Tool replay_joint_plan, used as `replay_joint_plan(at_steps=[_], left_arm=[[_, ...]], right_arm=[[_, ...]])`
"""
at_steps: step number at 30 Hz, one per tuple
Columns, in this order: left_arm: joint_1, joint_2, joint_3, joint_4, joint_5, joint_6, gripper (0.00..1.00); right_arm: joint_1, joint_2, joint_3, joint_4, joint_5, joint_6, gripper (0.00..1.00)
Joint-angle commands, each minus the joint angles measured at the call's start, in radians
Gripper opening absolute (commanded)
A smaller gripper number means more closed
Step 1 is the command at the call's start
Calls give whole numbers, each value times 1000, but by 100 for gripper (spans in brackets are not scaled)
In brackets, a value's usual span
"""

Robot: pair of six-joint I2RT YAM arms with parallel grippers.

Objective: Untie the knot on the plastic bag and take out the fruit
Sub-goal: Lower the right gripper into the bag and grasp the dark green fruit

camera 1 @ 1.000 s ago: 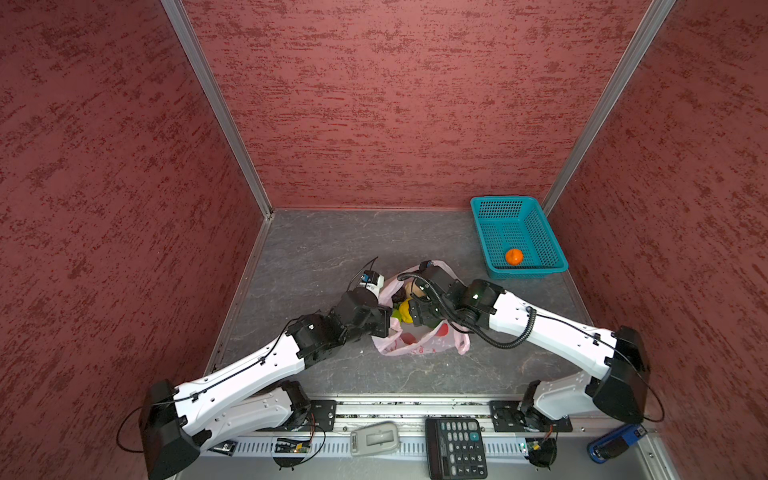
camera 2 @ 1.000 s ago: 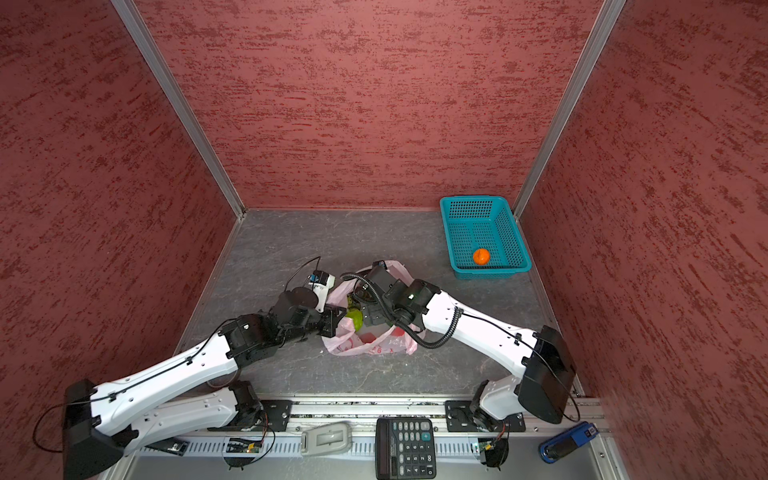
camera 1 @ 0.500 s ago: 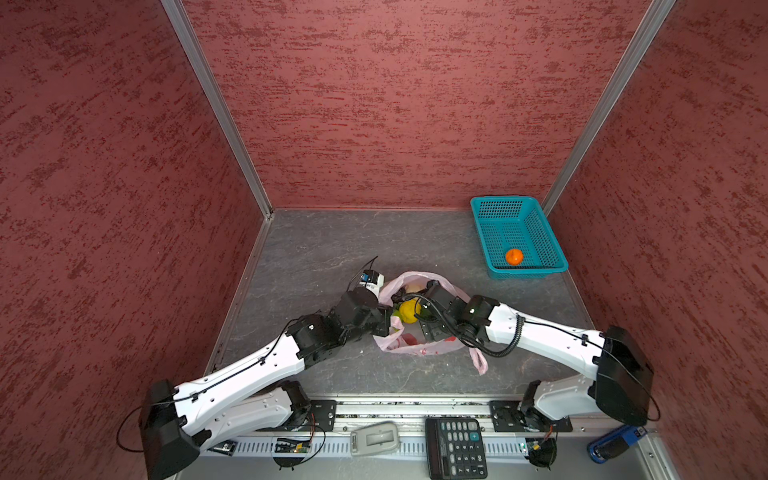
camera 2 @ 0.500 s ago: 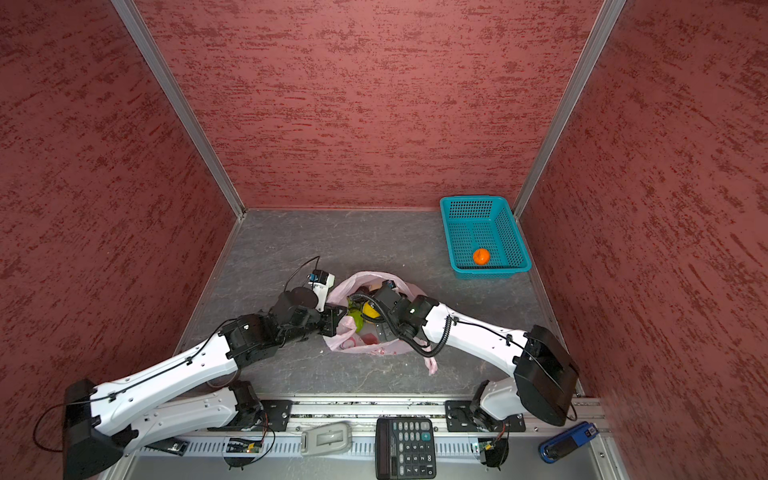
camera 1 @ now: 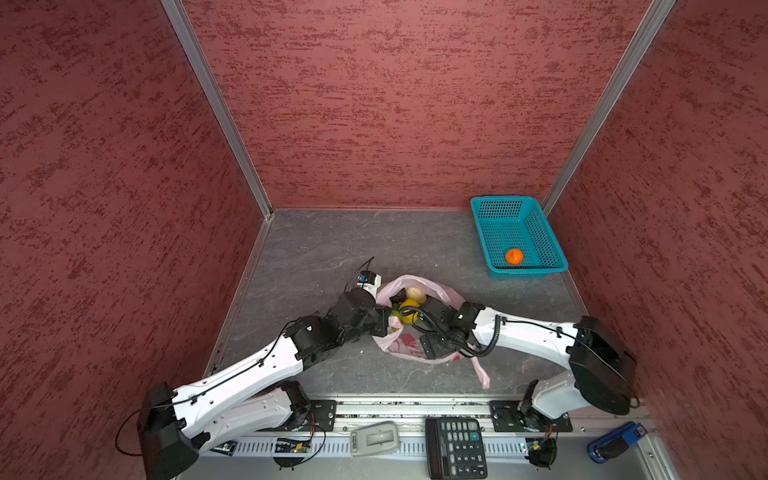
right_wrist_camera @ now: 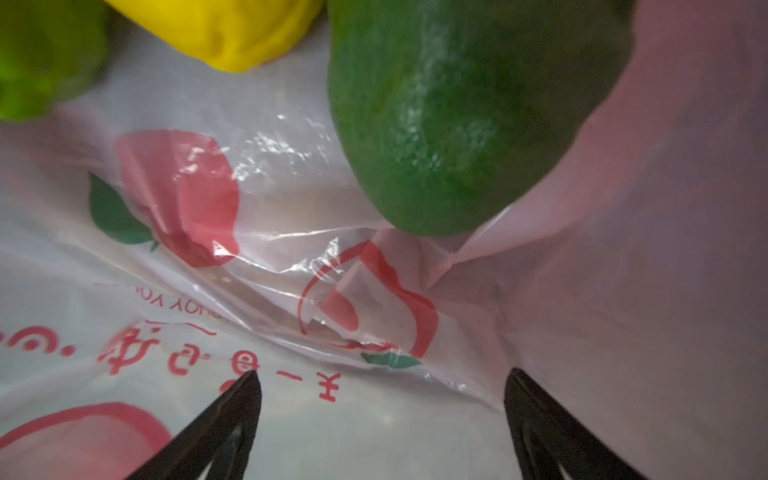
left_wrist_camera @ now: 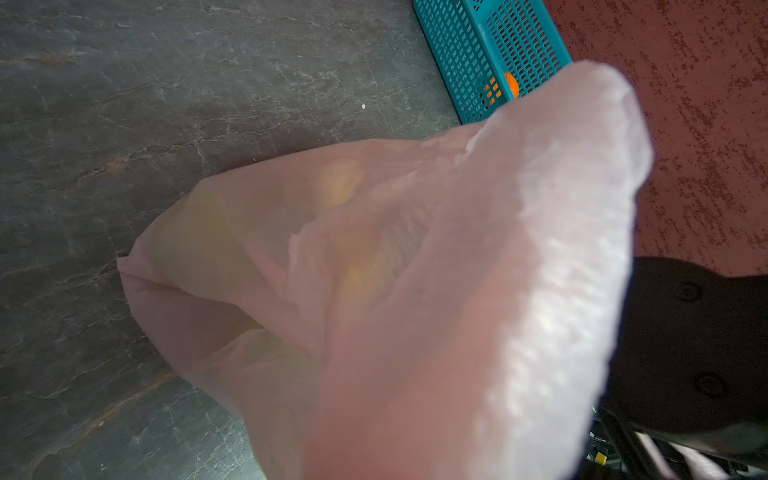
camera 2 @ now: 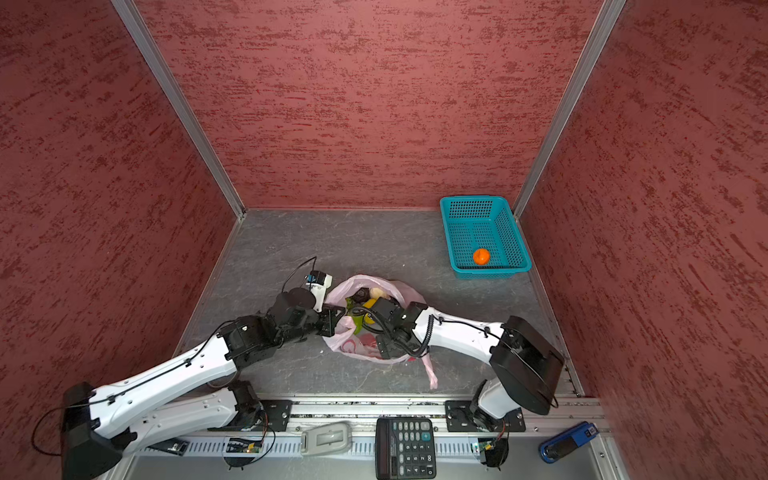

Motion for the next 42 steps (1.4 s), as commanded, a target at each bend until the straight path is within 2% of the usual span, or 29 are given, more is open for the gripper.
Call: replay_joint_plan(at_steps=[1, 5, 7, 14, 22, 32, 37, 42], left_arm=[[2, -23, -14, 20, 26, 0, 0], [3, -33, -31, 21, 54, 7, 0], [1, -35, -42, 15, 60, 8, 0], [-4, -11, -36, 49, 92, 17, 0], [-16, 26, -27, 80, 96, 18, 0], [-18, 43, -20, 89, 86, 11, 0], [-18, 52, -10, 88, 82, 9, 0], [-18, 57, -12, 86, 72, 8, 0]], right_arm=[[7, 5, 64, -10, -19, 1, 95], [4, 41, 154, 20, -16, 30, 98], [-2, 58, 183, 30, 30, 73, 98], [-81, 68, 140, 125, 121, 209, 98], [-125, 109, 135, 181, 193, 181, 96], [-140, 179, 110, 272, 164, 138, 91], [-142, 197, 103, 295, 143, 124, 71], [-141, 179, 106, 296, 122, 110, 58]])
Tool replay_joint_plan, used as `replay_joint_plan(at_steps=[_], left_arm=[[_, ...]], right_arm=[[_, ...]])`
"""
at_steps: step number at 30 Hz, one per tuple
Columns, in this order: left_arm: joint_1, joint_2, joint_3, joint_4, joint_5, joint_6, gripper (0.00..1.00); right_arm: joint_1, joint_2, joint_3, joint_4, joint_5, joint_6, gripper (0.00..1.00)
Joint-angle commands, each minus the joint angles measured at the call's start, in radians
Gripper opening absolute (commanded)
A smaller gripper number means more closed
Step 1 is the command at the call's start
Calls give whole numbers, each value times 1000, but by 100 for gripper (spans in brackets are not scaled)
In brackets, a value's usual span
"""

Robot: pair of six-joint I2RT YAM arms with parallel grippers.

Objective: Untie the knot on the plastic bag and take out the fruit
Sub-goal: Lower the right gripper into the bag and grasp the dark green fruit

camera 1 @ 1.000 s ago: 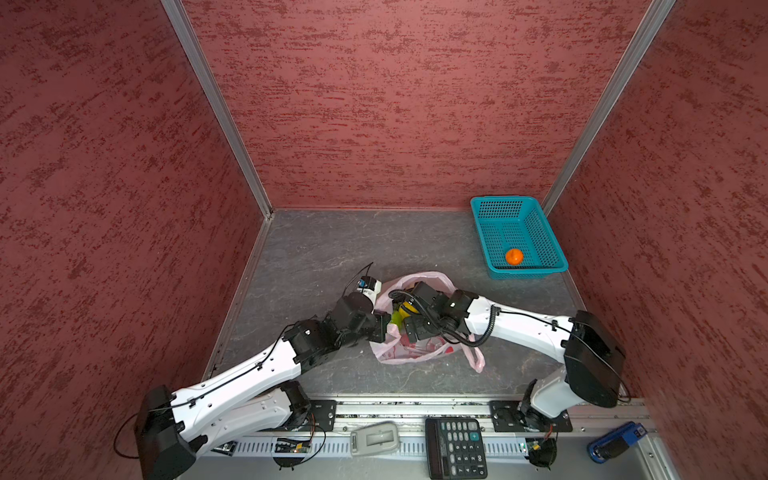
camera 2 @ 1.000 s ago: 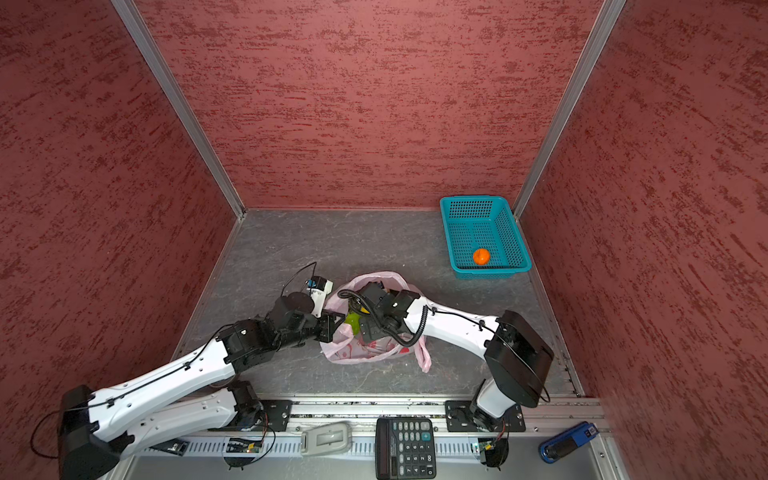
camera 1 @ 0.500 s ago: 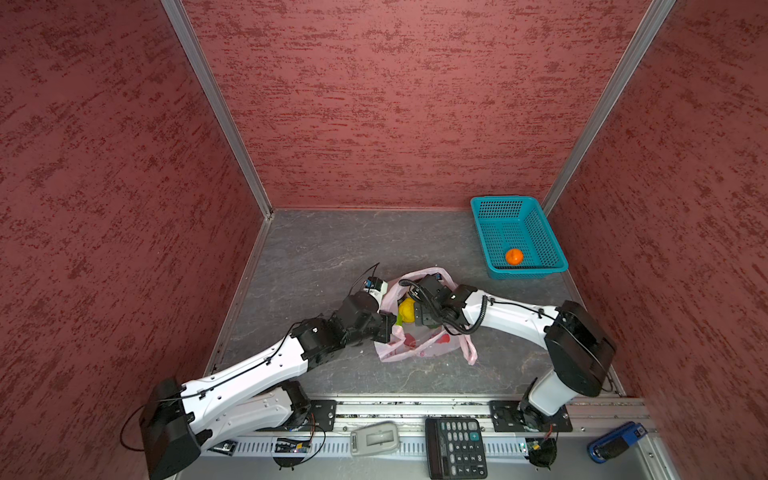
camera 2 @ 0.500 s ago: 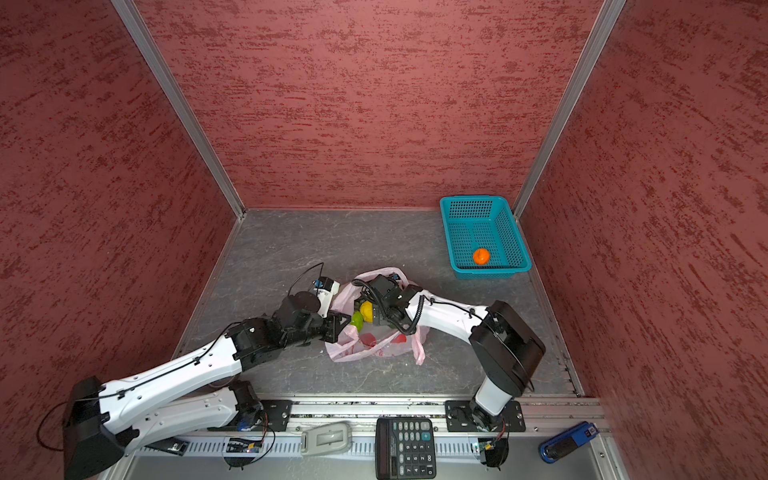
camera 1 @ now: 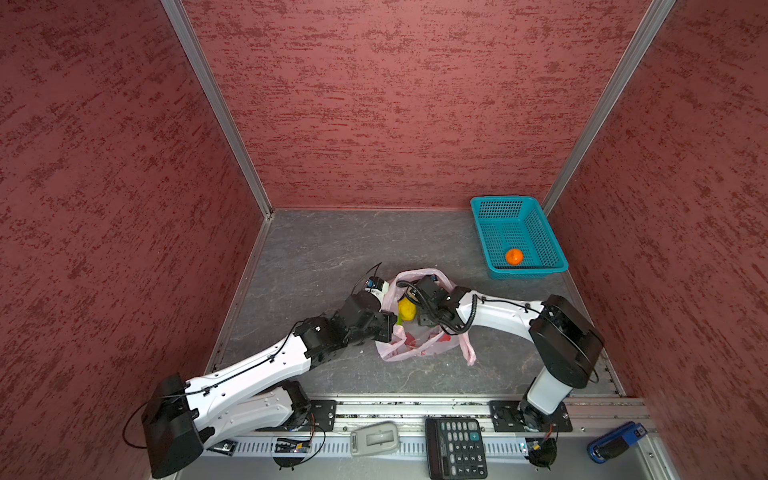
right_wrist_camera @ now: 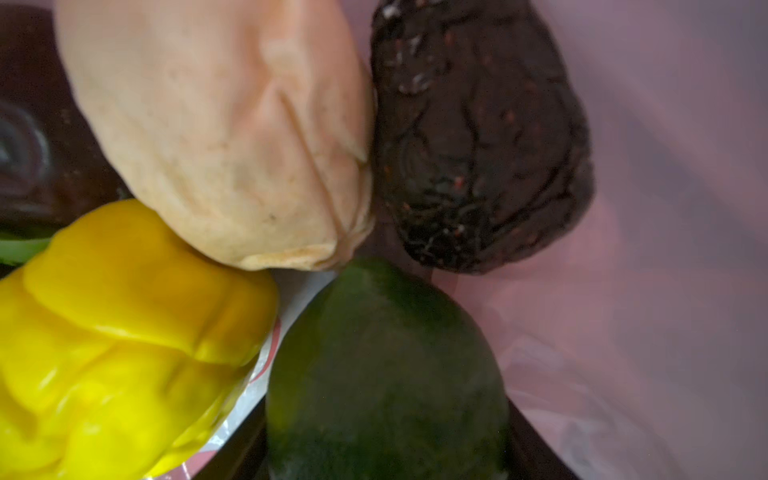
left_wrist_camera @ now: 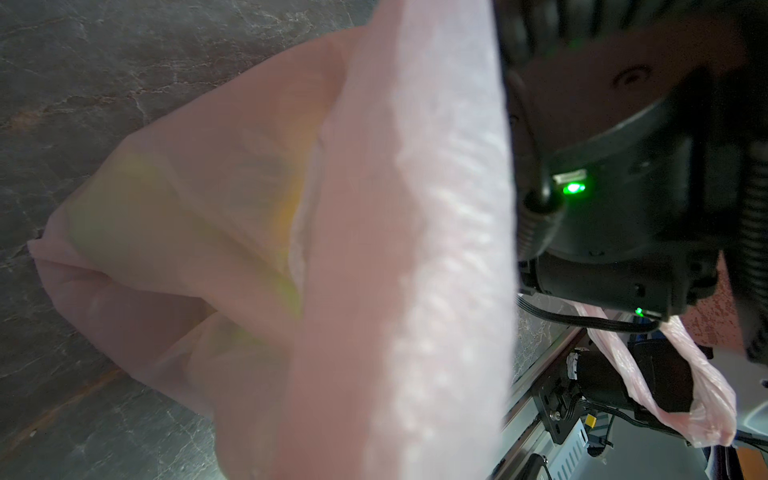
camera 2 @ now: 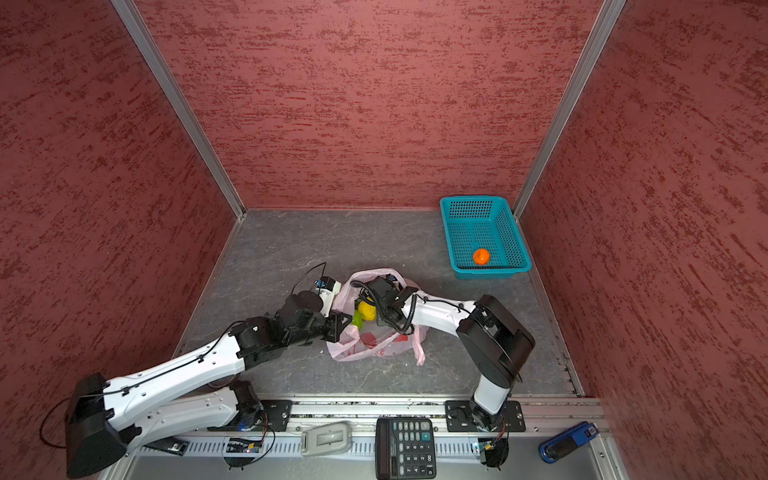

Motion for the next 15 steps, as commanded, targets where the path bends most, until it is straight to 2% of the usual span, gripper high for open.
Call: replay_joint_plan(at_steps=[1, 7, 15], left_arm=[[-6, 5, 26, 27, -9, 5, 0], [-5, 7, 14, 39, -14, -8, 0], [-4, 11, 19, 45, -29, -13, 0]], right_arm=[[-2, -17, -1, 25, -27, -5, 57], [3, -108, -22, 53, -126, -14, 55], [55, -246, 6, -41, -133, -20, 53]])
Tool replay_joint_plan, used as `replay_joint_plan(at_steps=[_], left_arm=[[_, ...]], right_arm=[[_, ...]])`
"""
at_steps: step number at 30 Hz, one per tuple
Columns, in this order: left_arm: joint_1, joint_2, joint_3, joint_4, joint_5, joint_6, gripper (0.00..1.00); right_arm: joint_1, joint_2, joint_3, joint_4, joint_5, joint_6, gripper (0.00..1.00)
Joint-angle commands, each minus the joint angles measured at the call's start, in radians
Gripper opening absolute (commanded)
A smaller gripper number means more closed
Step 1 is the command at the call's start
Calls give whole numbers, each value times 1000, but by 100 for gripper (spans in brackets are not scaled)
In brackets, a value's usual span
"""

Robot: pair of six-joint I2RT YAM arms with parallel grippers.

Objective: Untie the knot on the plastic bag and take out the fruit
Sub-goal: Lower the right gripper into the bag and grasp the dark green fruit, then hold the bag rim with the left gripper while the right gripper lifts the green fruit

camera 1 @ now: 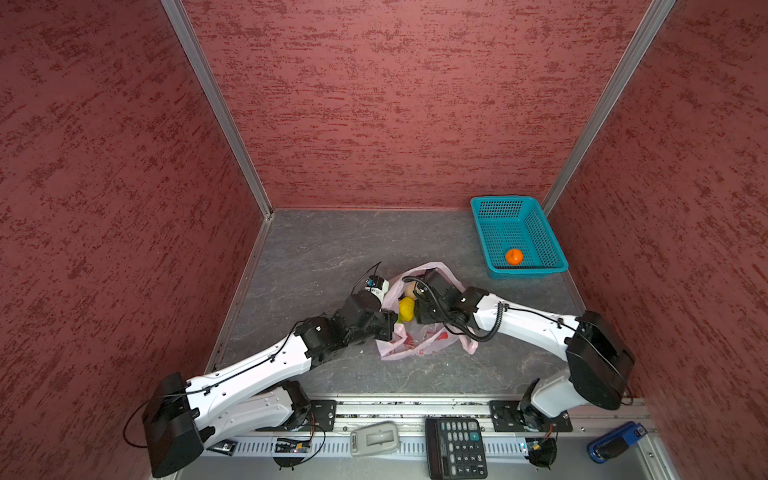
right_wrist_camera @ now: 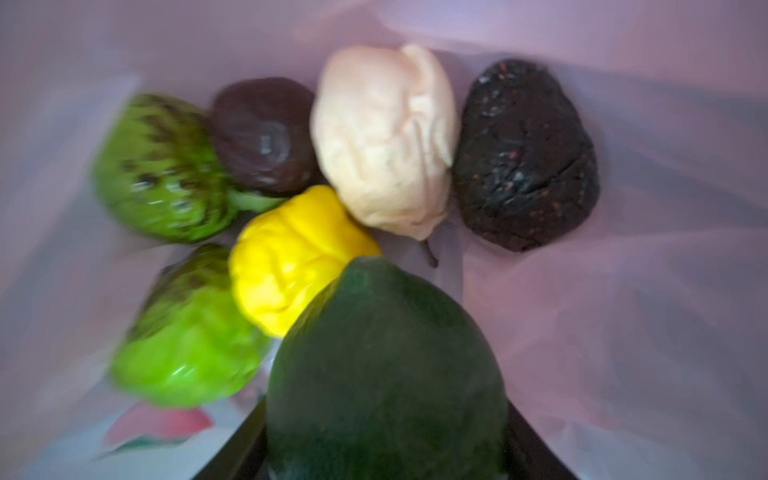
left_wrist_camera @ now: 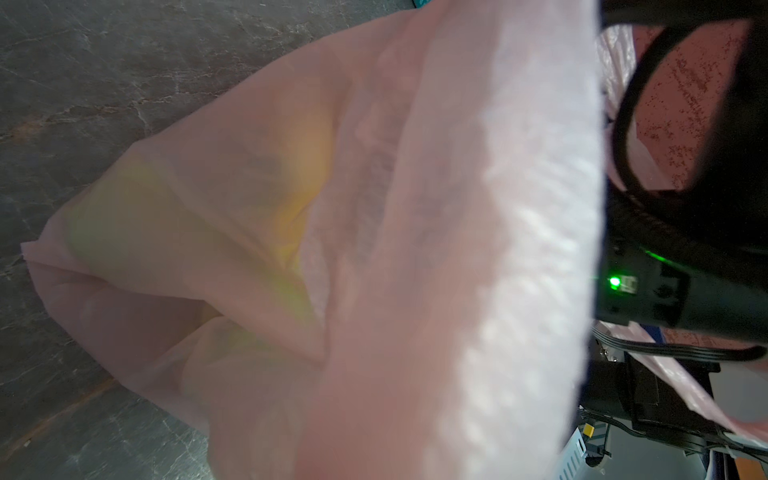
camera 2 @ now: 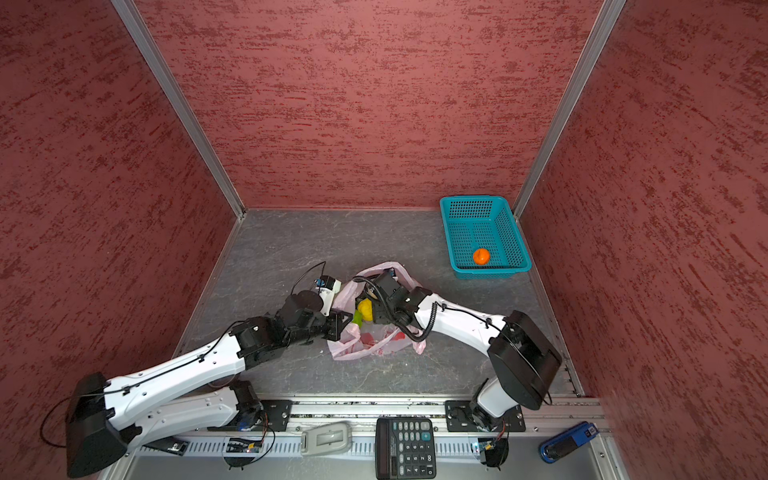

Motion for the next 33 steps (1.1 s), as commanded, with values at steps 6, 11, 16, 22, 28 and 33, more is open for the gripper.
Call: replay_joint_plan(at_steps=[6, 11, 16, 22, 28, 33], left_arm=[[0, 25, 35, 28, -21, 5, 0], [-2, 37, 40, 39, -19, 7, 0], [-3, 28, 30, 37, -21, 1, 0], [-29, 6, 0, 27, -28, -12, 0], [-71, -42, -37, -4, -77, -37, 0], [-75, -70, -45, -25, -95, -42, 0]], right_arm=[[71, -99, 75, -93, -12, -12, 53], [107, -103, 110, -117, 12, -7, 53], [103, -39, 92, -162, 83, 4, 56], [65, 63, 91, -100, 99, 7, 57], [36, 156, 116, -117, 98, -2, 67], [37, 142, 144, -120, 54, 5, 84]])
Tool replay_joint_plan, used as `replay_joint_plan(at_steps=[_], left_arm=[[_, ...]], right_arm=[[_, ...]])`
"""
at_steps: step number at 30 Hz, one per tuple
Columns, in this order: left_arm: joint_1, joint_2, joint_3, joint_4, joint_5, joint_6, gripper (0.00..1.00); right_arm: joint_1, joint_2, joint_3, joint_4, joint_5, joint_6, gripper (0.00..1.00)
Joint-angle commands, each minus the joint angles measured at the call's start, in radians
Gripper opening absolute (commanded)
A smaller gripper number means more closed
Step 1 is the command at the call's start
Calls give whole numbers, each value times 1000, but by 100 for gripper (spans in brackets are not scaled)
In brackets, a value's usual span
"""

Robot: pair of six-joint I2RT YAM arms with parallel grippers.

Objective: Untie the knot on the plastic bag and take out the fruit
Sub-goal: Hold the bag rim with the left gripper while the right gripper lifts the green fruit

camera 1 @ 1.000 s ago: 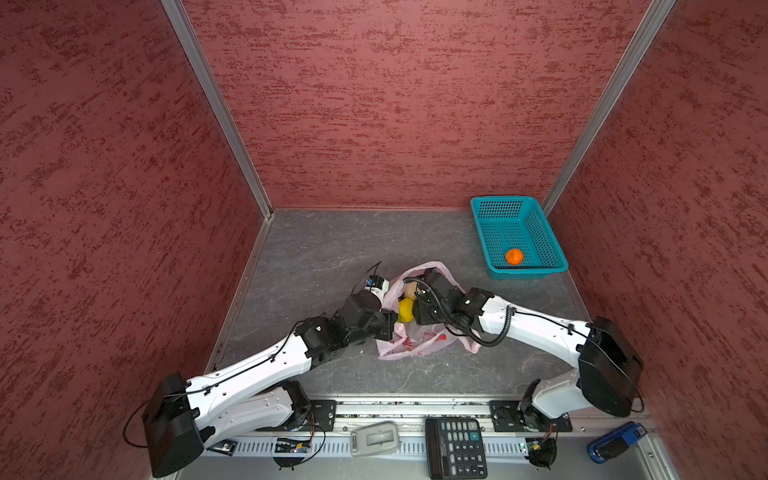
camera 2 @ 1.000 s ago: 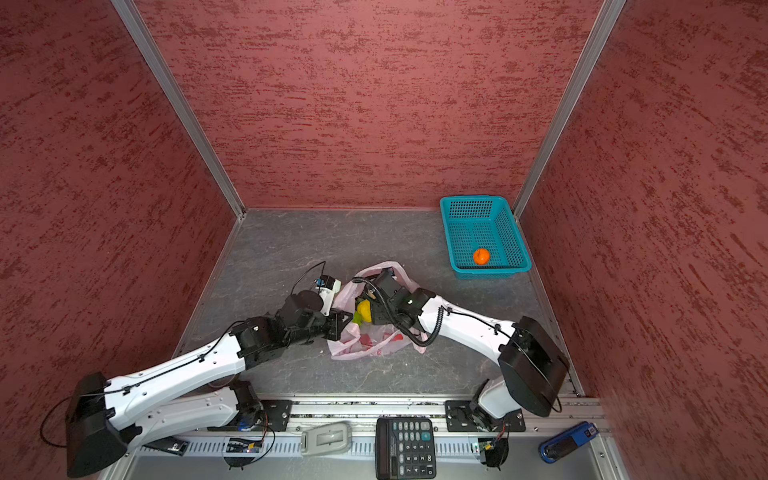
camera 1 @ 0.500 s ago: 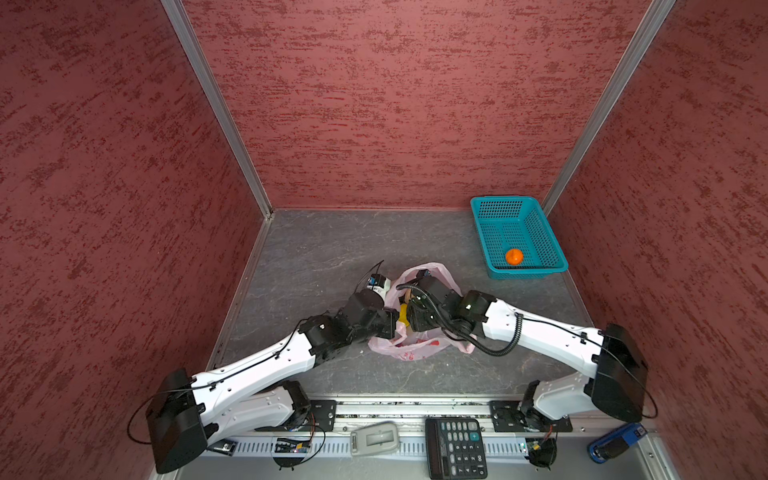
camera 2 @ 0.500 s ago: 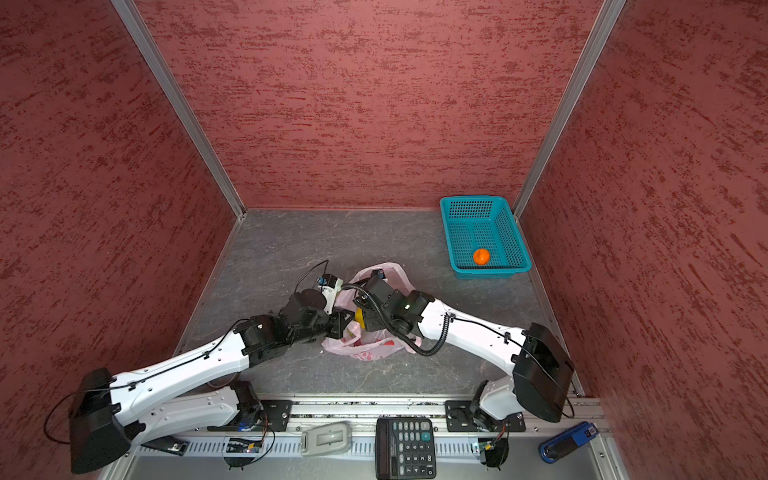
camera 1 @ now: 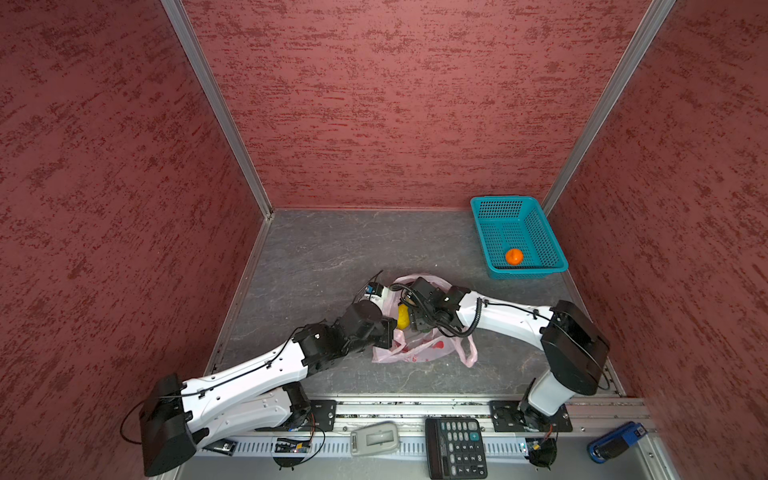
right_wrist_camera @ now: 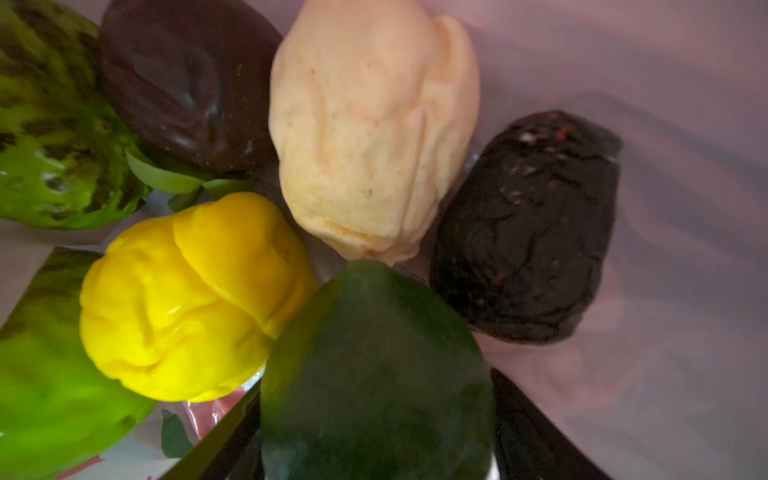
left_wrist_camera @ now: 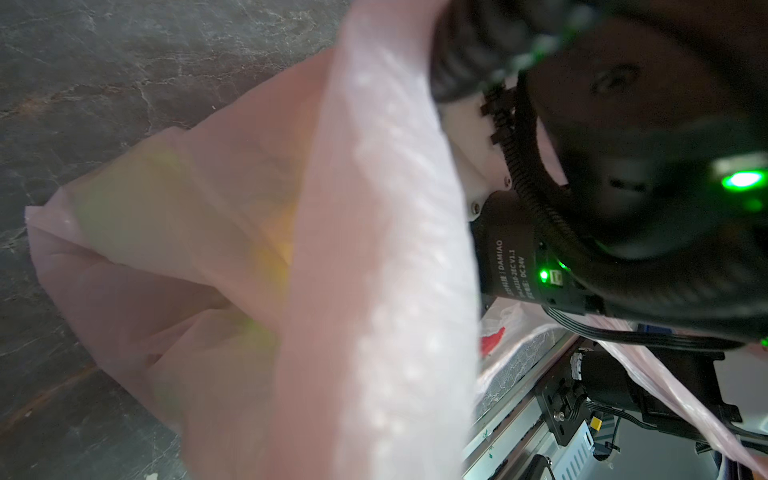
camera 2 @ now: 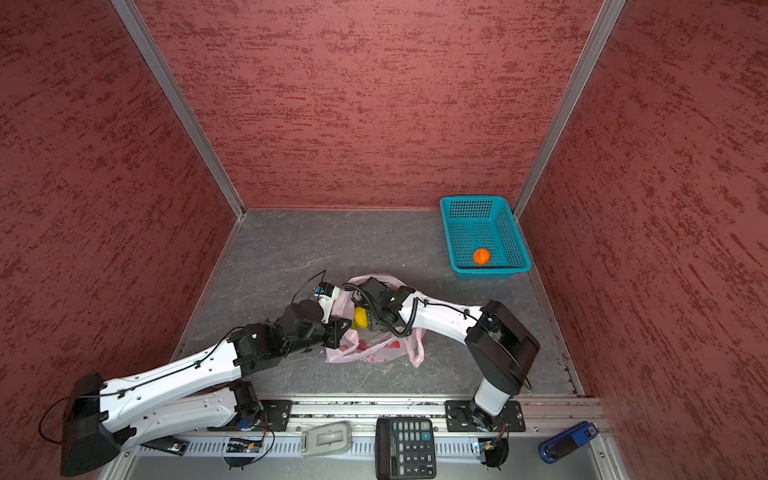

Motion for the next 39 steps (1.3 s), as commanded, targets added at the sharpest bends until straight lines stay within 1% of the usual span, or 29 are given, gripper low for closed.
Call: replay_joint_plan(at_steps=[1, 6, 10, 13, 16, 18, 22, 26, 28, 33, 37, 39], left_arm=[[-7, -21, -5, -9, -22, -4, 0], [-14, -7, 0, 3, -22, 5, 0], [-14, 8, 4, 21, -17, 8, 0], [-15, 17, 9, 24, -14, 12, 0], [-14, 16, 9, 25, -14, 12, 0], [-15, 16, 6, 26, -16, 11, 0], [-15, 19, 1, 36, -18, 7, 0], [-15, 20, 1, 36, -17, 3, 0], [-15, 19, 0, 35, -17, 2, 0], [-15, 13, -6, 35, -18, -4, 0], [-16, 8, -9, 32, -22, -7, 0], [-17, 6, -10, 33, -21, -10, 0]], right_arm=[[-1, -18, 55, 4, -22, 20, 86], [1, -48, 52, 28, -52, 53, 92], [0, -23, 56, 38, -63, 58, 93], [1, 2, 50, 35, -84, 65, 90], [6, -22, 17, 57, -108, 90, 87], [12, -32, -2, 65, -117, 97, 86], [13, -5, -22, 85, -133, 88, 86], [12, 21, -12, 79, -121, 76, 86], [12, 21, -14, 80, -115, 71, 81], [12, 30, -38, 85, -125, 58, 74], [14, 30, -53, 89, -142, 59, 82], [15, 30, -58, 88, -142, 63, 81]])
